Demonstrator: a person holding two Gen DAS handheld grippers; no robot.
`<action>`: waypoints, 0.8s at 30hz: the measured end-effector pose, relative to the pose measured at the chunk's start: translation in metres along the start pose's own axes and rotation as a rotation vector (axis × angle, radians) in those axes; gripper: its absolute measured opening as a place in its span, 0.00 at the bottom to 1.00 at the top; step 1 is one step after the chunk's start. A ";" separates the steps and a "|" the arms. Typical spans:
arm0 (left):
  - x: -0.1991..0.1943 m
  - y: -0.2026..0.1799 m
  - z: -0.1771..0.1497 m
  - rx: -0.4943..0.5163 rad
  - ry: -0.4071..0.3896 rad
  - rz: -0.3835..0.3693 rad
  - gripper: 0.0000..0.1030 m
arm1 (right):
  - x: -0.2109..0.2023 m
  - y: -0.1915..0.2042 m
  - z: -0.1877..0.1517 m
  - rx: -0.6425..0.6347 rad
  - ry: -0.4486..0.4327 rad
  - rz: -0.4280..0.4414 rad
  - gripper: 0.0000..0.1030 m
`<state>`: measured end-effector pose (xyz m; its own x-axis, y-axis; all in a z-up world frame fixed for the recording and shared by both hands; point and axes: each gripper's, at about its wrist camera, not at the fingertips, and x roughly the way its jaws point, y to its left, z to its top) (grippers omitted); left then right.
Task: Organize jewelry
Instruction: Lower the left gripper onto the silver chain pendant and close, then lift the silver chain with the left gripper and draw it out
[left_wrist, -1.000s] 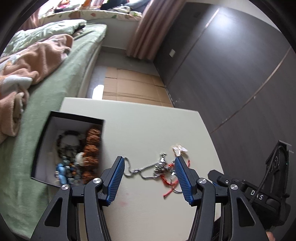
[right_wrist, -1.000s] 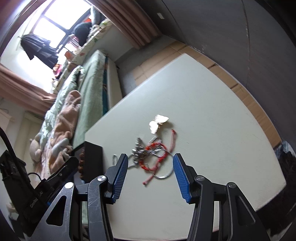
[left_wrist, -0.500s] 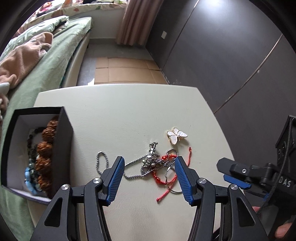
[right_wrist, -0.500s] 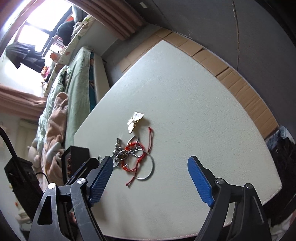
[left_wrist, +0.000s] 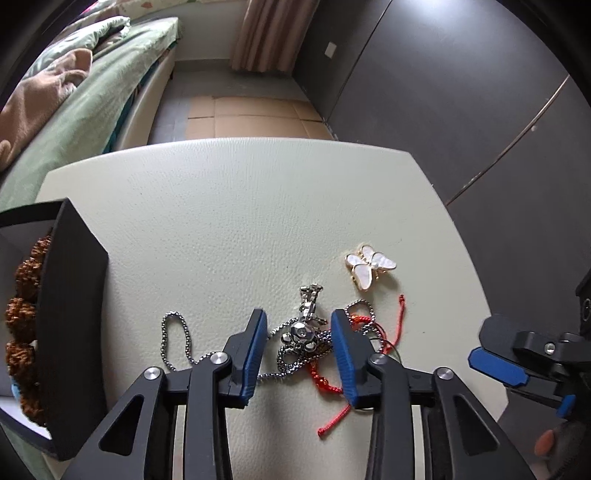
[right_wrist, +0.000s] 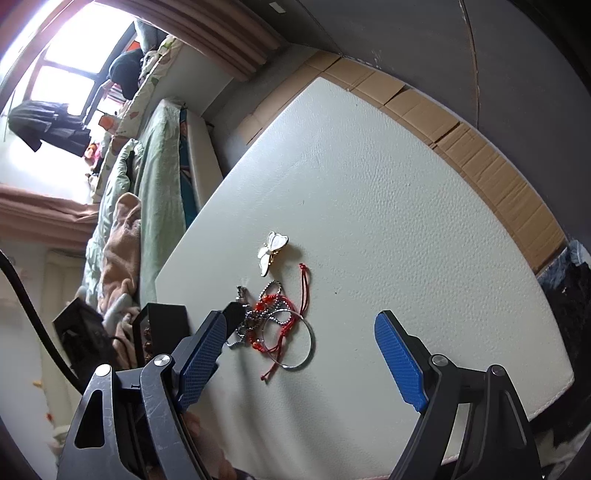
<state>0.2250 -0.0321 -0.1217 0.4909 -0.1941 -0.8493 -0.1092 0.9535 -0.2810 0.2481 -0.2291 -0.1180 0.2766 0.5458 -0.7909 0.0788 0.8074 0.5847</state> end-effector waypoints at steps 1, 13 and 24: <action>0.001 -0.002 0.000 0.014 -0.001 0.016 0.34 | 0.000 0.000 0.000 0.002 0.002 0.001 0.80; -0.008 -0.006 -0.005 0.038 -0.017 -0.004 0.15 | 0.001 0.007 -0.006 -0.032 0.007 -0.013 0.80; -0.062 0.010 0.004 0.008 -0.141 -0.031 0.15 | 0.011 0.036 -0.021 -0.158 0.010 0.021 0.50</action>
<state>0.1965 -0.0096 -0.0700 0.6109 -0.1894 -0.7687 -0.0855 0.9495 -0.3020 0.2340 -0.1895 -0.1099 0.2669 0.5645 -0.7811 -0.0790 0.8206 0.5661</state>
